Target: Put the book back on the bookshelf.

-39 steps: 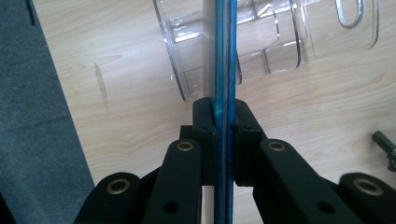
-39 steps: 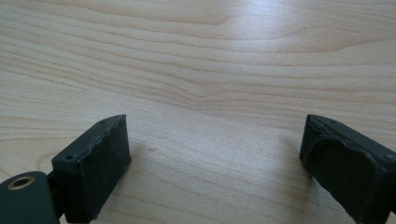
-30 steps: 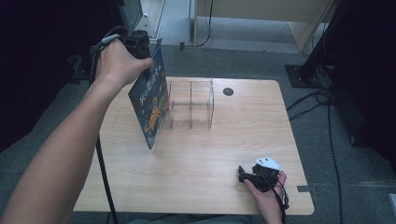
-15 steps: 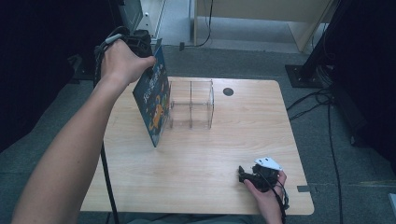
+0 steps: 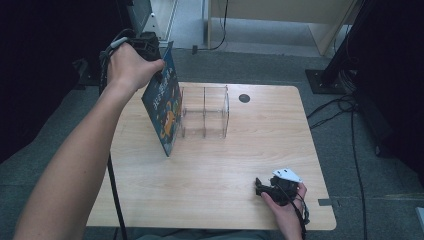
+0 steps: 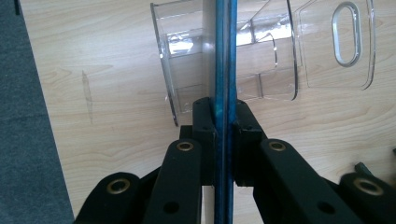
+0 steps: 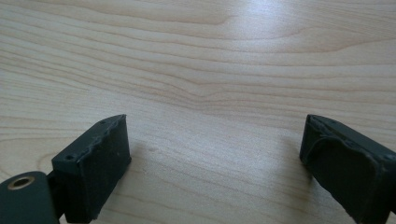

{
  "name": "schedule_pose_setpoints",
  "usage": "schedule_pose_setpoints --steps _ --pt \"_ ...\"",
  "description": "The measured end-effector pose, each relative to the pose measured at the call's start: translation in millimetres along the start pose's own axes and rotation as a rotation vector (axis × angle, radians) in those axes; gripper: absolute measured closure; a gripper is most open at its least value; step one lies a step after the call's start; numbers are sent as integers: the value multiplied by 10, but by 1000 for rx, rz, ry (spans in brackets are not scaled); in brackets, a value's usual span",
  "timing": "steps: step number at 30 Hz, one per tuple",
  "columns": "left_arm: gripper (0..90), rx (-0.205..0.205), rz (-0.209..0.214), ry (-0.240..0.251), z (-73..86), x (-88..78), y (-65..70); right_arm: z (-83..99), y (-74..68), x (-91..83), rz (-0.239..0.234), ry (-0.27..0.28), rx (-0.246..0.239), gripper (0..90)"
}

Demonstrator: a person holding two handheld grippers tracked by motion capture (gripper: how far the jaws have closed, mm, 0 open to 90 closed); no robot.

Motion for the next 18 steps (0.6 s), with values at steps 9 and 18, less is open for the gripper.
schedule_pose_setpoints --steps 9,18 --pt "835 13 4 -18 25 15 -53 0 0 0 0 -1 0 78" --pt "752 -3 20 -5 33 -16 -129 0 0 0 0 0 0 78"
Point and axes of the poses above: each handheld gripper's, and its own axes: x roughly forward along the jaws, z roughly out of its underside, y roughly to its right, the point moved 2 cm from there along x, roughly forward along the jaws, and after that the axes turned 3 degrees about x, right-handed, at the moved point
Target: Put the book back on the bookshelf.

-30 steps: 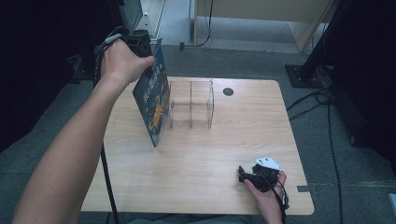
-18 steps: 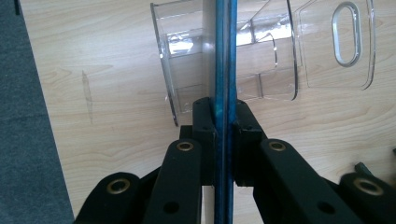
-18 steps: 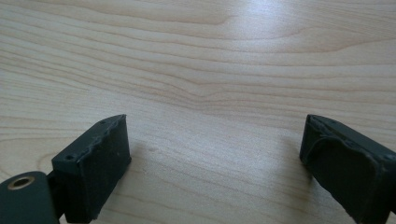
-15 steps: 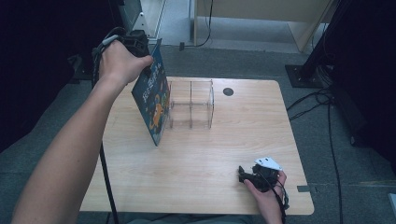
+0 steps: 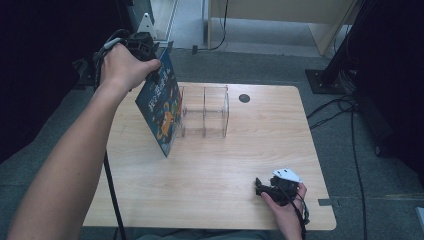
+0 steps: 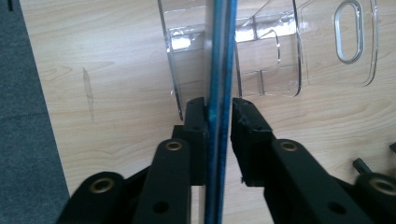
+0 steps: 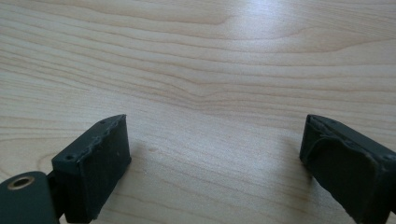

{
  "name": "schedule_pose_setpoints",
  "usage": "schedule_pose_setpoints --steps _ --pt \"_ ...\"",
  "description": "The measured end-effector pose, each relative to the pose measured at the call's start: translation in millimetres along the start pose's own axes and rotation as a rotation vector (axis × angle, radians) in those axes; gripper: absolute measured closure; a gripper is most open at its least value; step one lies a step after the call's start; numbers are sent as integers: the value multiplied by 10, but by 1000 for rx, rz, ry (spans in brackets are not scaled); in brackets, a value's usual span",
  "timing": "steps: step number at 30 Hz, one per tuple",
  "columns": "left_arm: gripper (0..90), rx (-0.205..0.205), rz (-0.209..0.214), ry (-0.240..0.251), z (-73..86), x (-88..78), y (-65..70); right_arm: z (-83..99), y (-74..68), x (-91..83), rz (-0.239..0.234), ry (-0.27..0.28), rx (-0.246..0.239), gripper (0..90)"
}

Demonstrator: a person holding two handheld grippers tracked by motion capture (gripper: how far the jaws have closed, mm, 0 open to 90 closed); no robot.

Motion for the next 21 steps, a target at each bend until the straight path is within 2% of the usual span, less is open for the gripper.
schedule_pose_setpoints --steps 6,10,21 --pt "716 7 -11 0 19 -4 -41 0 0 0 0 0 -1 78" --pt "660 15 -16 2 33 1 -58 0 0 0 0 0 -1 78" --pt "611 13 -24 6 67 18 -149 0 0 0 1 0 -1 78"
Point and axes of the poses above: each handheld gripper's, and its own axes: x roughly forward along the jaws, z roughly out of its underside, y roughly to its right, the point moved 2 cm from there along x, roughly forward along the jaws, and after that the axes turned 3 degrees about x, right-handed, at the moved point
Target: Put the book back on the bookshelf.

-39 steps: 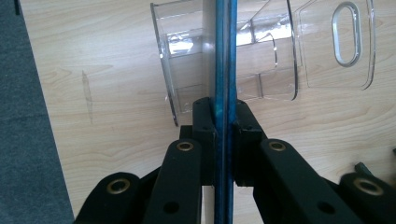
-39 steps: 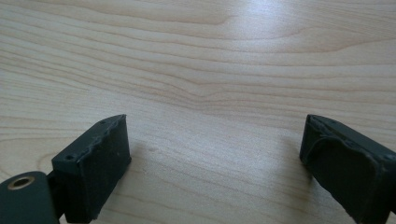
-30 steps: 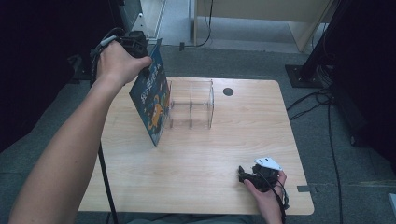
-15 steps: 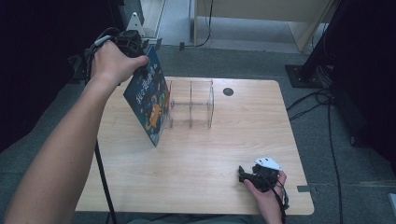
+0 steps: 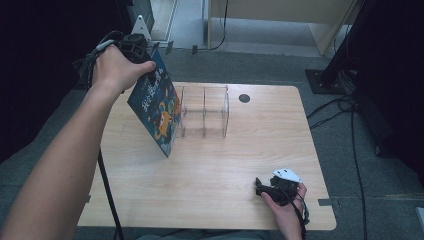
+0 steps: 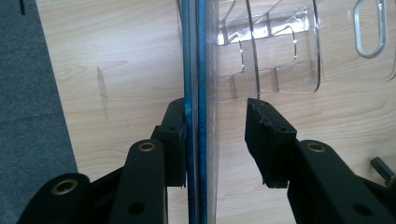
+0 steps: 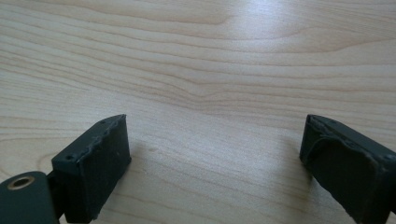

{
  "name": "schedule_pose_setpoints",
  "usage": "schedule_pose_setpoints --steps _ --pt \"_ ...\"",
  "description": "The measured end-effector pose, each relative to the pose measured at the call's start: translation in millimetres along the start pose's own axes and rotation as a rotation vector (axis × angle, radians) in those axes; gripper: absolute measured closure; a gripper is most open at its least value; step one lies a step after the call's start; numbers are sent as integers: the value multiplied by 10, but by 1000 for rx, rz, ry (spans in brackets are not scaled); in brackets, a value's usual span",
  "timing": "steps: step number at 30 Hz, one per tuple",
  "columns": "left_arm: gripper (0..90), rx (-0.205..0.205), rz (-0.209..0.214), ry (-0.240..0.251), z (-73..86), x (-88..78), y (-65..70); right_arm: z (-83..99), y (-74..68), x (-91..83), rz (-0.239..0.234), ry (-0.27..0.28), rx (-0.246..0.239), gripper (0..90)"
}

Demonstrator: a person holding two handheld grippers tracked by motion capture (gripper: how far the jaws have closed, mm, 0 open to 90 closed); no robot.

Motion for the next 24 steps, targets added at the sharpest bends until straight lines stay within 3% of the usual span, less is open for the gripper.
schedule_pose_setpoints --steps 16,24 --pt "595 -19 -1 2 49 21 -163 0 -1 0 -1 -1 1 78" --pt "590 -21 3 3 59 22 -174 0 -1 0 -1 -1 1 78"
Point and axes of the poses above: each handheld gripper's, and its own axes: x roughly forward along the jaws, z roughly out of its underside, y roughly to its right, the point moved 2 cm from there along x, roughly forward along the jaws, and after that the axes turned 3 degrees about x, right-handed, at the moved point
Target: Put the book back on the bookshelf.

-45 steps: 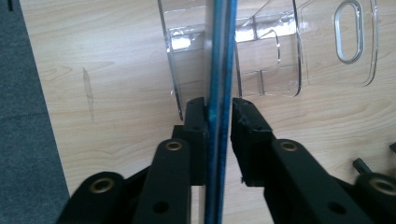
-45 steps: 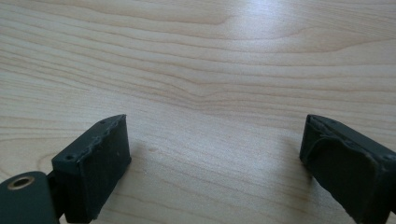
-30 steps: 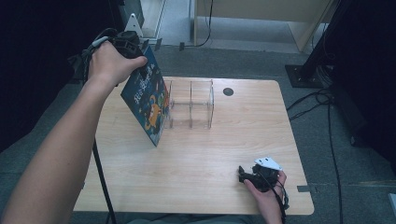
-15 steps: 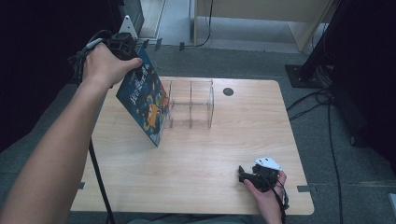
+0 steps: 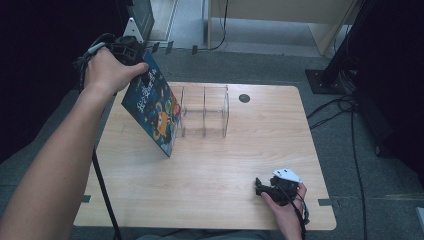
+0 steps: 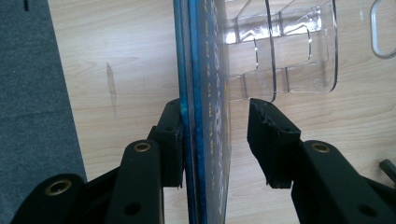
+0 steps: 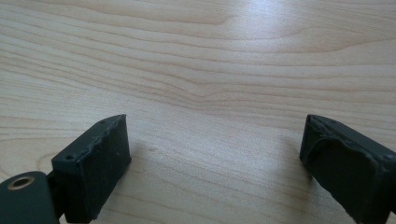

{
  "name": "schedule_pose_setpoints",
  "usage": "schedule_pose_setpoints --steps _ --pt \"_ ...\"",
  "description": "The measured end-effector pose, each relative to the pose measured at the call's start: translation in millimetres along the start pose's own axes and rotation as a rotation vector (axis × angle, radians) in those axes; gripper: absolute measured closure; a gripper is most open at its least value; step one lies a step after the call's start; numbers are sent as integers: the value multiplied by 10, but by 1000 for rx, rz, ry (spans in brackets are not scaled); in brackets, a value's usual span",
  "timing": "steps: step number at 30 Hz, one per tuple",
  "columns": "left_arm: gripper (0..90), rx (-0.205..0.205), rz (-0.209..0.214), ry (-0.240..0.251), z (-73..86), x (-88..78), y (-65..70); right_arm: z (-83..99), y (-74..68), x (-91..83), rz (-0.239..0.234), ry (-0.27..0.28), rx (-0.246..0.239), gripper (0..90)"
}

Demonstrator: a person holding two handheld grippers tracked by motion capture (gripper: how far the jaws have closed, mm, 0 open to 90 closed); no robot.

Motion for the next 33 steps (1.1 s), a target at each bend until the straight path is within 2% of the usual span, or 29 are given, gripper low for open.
schedule_pose_setpoints --steps 33 --pt "561 -8 19 13 71 -54 -146 0 0 0 1 0 0 78"
Point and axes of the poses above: each handheld gripper's, and its own axes: x roughly forward along the jaws, z roughly out of its underside, y roughly to its right, the point moved 2 cm from there along x, roughly forward along the jaws, and after that the axes turned 3 degrees about x, right-handed, at the moved point
